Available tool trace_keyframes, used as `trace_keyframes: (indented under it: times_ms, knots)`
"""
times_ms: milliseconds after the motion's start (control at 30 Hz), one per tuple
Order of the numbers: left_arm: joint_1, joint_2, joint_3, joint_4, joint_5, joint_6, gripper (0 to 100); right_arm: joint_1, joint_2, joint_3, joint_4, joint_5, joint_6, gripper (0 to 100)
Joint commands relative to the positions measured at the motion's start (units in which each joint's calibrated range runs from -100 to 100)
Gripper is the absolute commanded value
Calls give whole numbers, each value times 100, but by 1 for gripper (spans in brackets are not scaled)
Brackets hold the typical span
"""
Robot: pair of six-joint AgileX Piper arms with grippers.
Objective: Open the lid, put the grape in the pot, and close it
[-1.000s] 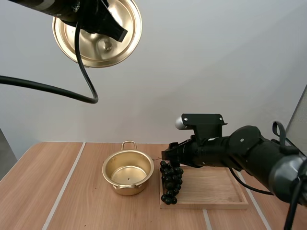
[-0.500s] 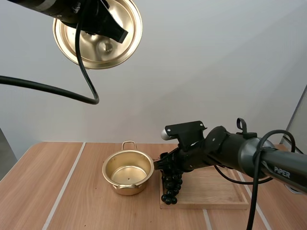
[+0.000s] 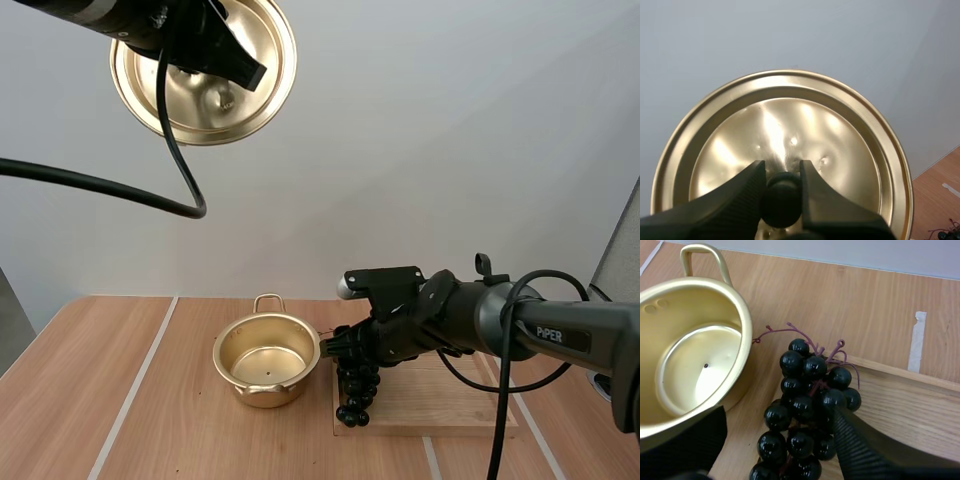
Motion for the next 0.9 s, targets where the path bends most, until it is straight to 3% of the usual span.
trace_keyframes:
  times_ms: [0, 867]
  knots:
    - [1, -30, -50, -170, -33, -57, 0, 4, 9, -31, -34, -153, 207, 100]
    - [1, -30, -50, -210, 22, -57, 0, 4, 1417, -31, -296, -1061, 191, 100]
